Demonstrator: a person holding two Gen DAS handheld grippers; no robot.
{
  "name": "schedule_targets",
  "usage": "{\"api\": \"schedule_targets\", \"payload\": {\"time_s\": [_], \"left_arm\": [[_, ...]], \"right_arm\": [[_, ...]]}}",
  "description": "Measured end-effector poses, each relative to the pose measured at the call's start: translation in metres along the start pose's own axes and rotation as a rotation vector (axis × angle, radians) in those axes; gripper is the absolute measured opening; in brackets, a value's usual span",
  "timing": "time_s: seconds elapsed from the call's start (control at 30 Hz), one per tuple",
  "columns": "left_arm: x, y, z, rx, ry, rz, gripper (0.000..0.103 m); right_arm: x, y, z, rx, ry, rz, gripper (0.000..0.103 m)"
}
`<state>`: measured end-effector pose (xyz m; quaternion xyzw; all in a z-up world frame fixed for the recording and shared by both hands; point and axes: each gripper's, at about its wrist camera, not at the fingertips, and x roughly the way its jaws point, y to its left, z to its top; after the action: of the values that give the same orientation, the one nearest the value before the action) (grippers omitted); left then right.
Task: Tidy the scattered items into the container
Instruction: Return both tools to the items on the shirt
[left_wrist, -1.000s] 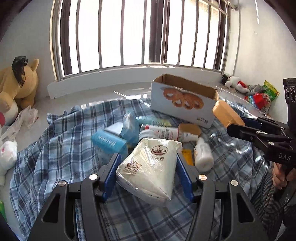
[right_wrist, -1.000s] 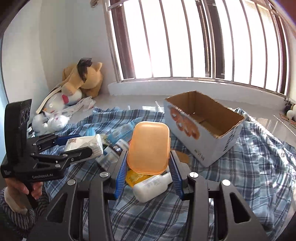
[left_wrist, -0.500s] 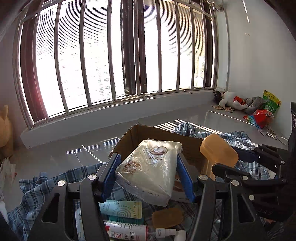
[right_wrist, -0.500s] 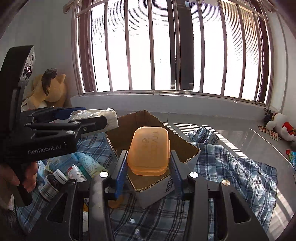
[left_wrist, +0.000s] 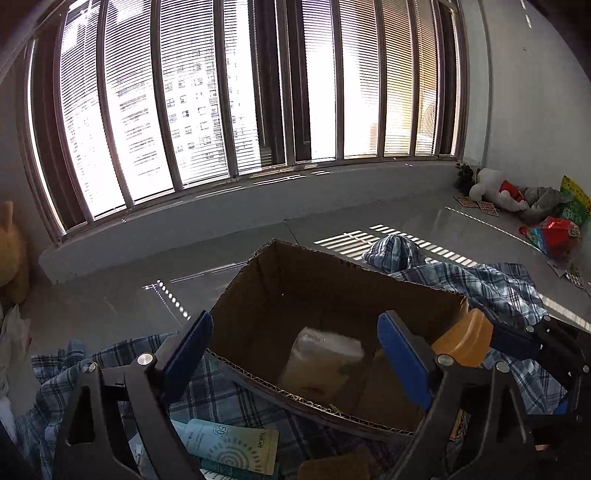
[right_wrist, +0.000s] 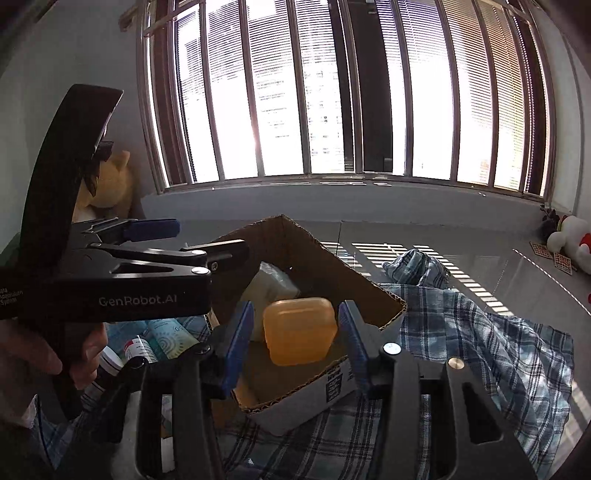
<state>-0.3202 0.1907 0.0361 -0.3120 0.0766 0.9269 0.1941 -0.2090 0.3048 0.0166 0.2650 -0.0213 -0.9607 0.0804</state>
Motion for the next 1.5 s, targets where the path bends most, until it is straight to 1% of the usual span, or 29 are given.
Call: {"api": "schedule_targets", "payload": {"time_s": [0.03,0.1,0.17,0.27,0.33,0.4,0.43,0.47,0.5,0.53,0.57,0.63,0.73,0.77,0.83,0.9,1.03,1.13,1.2,1.33,1.5], "left_arm": [[-0.003,0.005,-0.001,-0.021,-0.002,-0.008,0.093],[-0.01,0.013,-0.004,-0.056,0.008,-0.012,0.093],[-0.019,0.022,-0.01,-0.076,0.025,0.016,0.093],[-0.038,0.034,-0.025,-0.091,0.025,0.06,0.093],[-0.052,0.041,-0.038,-0.084,0.024,0.096,0.093],[-0.065,0.046,-0.052,-0.076,0.04,0.123,0.093],[-0.072,0.049,-0.06,-0.072,0.059,0.124,0.093],[-0.079,0.052,-0.069,-0.067,0.08,0.109,0.093],[-0.087,0.055,-0.079,-0.06,0.096,0.09,0.093],[-0.095,0.058,-0.088,-0.049,0.108,0.087,0.093],[-0.103,0.062,-0.098,-0.032,0.116,0.11,0.093],[-0.118,0.07,-0.116,0.007,0.12,0.188,0.093],[-0.139,0.081,-0.139,0.04,0.108,0.274,0.093],[-0.145,0.083,-0.146,0.043,0.107,0.289,0.093],[-0.151,0.085,-0.159,0.048,0.119,0.29,0.093],[-0.152,0.085,-0.17,0.044,0.136,0.274,0.093],[-0.137,0.08,-0.186,0.02,0.171,0.245,0.093],[-0.123,0.074,-0.192,-0.003,0.2,0.177,0.093],[-0.118,0.071,-0.193,-0.007,0.199,0.162,0.093],[-0.107,0.066,-0.189,0.012,0.193,0.178,0.093],[-0.087,0.061,-0.189,0.054,0.227,0.187,0.093]], "right_arm": [[-0.002,0.001,0.0,-0.003,-0.007,-0.004,0.057],[-0.005,0.003,-0.001,-0.008,-0.014,-0.021,0.058],[-0.011,0.004,-0.002,-0.002,-0.016,-0.01,0.058],[-0.018,0.01,-0.007,0.006,-0.019,0.021,0.058],[-0.022,0.015,-0.008,0.009,-0.02,0.034,0.058],[-0.029,0.024,-0.01,0.008,-0.019,0.045,0.058],[-0.034,0.029,-0.011,0.004,-0.012,0.042,0.058],[-0.042,0.035,-0.013,-0.001,-0.013,0.042,0.058],[-0.05,0.041,-0.015,-0.006,-0.023,0.057,0.058],[-0.057,0.046,-0.018,-0.014,-0.031,0.078,0.058],[-0.064,0.054,-0.022,-0.026,-0.028,0.101,0.058],[-0.07,0.067,-0.031,-0.05,-0.006,0.132,0.058],[-0.068,0.086,-0.047,-0.081,0.05,0.169,0.058],[-0.066,0.09,-0.052,-0.089,0.066,0.173,0.058],[-0.063,0.099,-0.06,-0.112,0.085,0.139,0.058],[-0.063,0.102,-0.065,-0.122,0.089,0.102,0.058],[-0.056,0.108,-0.077,-0.117,0.136,0.11,0.058],[-0.049,0.122,-0.092,-0.189,0.181,0.106,0.058],[-0.043,0.127,-0.098,-0.22,0.206,0.102,0.058],[-0.028,0.129,-0.105,-0.23,0.272,0.14,0.058],[-0.008,0.129,-0.11,-0.209,0.336,0.139,0.058]]}}
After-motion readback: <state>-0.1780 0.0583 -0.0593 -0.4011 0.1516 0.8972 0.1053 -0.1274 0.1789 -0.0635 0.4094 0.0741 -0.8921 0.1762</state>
